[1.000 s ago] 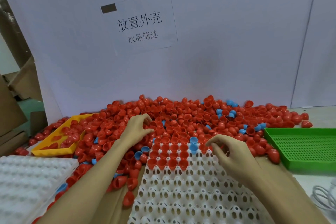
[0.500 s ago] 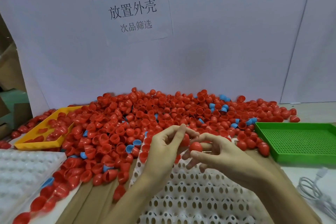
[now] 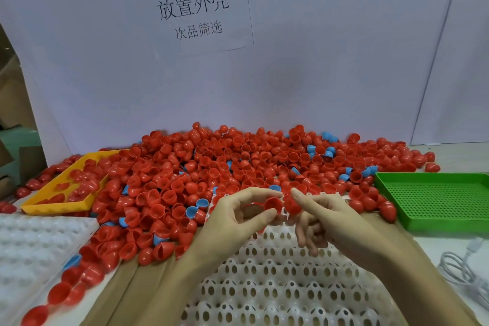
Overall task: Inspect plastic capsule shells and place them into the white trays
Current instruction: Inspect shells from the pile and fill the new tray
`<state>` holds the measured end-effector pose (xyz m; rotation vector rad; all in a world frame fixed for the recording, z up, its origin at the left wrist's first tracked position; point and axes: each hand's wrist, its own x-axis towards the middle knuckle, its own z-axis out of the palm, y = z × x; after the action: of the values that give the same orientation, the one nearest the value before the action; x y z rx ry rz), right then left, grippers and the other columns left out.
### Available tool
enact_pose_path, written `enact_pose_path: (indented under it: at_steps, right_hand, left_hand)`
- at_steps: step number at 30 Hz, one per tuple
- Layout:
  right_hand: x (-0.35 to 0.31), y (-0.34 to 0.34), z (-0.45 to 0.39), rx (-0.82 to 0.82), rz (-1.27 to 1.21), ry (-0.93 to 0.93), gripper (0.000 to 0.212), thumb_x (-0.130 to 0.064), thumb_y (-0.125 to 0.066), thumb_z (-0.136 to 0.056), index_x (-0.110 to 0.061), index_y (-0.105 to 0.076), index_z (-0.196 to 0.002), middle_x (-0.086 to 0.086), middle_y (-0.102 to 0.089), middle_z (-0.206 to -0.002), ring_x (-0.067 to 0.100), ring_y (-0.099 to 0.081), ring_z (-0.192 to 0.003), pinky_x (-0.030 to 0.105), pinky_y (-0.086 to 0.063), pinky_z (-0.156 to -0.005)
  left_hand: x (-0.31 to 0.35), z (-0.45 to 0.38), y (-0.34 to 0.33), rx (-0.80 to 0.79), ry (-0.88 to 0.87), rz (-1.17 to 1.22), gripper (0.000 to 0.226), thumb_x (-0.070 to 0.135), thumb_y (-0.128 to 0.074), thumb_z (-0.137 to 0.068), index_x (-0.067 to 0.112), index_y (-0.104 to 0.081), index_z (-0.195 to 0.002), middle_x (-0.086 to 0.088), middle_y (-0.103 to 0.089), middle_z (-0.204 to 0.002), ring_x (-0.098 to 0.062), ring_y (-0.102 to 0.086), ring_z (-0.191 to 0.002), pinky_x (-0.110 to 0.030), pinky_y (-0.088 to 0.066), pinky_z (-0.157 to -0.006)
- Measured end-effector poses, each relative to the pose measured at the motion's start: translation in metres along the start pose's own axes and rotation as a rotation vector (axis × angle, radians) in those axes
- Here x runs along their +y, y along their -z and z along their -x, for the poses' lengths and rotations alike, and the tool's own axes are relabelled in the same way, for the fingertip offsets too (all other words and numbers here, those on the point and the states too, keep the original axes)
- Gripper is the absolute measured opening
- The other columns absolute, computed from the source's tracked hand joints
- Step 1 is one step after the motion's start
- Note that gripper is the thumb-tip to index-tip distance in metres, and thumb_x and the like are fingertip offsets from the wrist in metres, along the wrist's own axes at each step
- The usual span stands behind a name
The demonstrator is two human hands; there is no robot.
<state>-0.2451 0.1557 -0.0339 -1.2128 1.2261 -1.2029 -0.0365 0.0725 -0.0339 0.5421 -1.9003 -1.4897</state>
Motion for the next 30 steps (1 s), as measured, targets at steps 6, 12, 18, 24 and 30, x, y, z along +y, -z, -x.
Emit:
enact_pose_path:
  at_steps: [6,12,18,24,30]
  right_hand:
    - [0.003,-0.003,0.0,-0.024,0.015,-0.019,0.059,-0.062,-0.05,-0.102,-0.012,-0.077,-0.086,0.02,-0.072,-0.076,0.023,-0.062,-0.054,0.022,-0.044,-0.049]
    - [0.006,-0.003,-0.003,0.101,-0.02,0.064,0.032,-0.043,-0.067,-0.095,-0.011,-0.07,-0.098,0.015,-0.074,-0.085,0.025,-0.07,-0.068,0.027,-0.053,-0.057]
    - [0.004,-0.003,0.0,0.18,0.088,0.233,0.023,-0.026,-0.074,-0.095,-0.01,-0.061,-0.105,0.009,-0.075,-0.1,0.028,-0.077,-0.09,0.031,-0.06,-0.071]
    - [0.006,-0.01,0.0,0.137,0.273,0.297,0.027,-0.021,-0.076,-0.095,-0.02,-0.062,-0.118,0.003,-0.073,-0.1,0.019,-0.074,-0.08,0.029,-0.059,-0.068]
    - [0.013,-0.01,-0.003,0.185,0.411,0.352,0.017,-0.026,-0.08,-0.092,-0.02,-0.068,-0.103,-0.004,-0.07,-0.097,0.021,-0.073,-0.083,0.031,-0.06,-0.068]
  left_hand:
    - [-0.001,0.0,0.0,0.004,0.011,0.009,0.028,0.028,-0.062,-0.105,0.021,-0.071,-0.131,-0.004,-0.078,-0.118,-0.025,-0.077,-0.106,-0.028,-0.059,-0.092]
    - [-0.003,0.0,0.0,0.025,0.049,0.057,0.03,0.035,-0.058,-0.107,0.018,-0.07,-0.129,-0.009,-0.078,-0.114,-0.031,-0.078,-0.1,-0.032,-0.061,-0.088]
    - [-0.01,-0.002,-0.001,0.126,-0.01,-0.021,0.027,0.022,-0.08,-0.093,0.018,-0.065,-0.114,-0.007,-0.076,-0.108,-0.03,-0.079,-0.09,-0.035,-0.063,-0.081]
    - [-0.012,0.0,-0.004,0.07,-0.043,-0.134,0.036,0.028,-0.089,-0.085,0.024,-0.061,-0.108,-0.001,-0.074,-0.107,-0.026,-0.078,-0.086,-0.04,-0.064,-0.081]
    - [-0.014,0.002,-0.005,0.046,-0.037,-0.22,0.038,0.031,-0.089,-0.084,0.027,-0.06,-0.108,0.005,-0.073,-0.101,-0.017,-0.077,-0.088,-0.026,-0.059,-0.078]
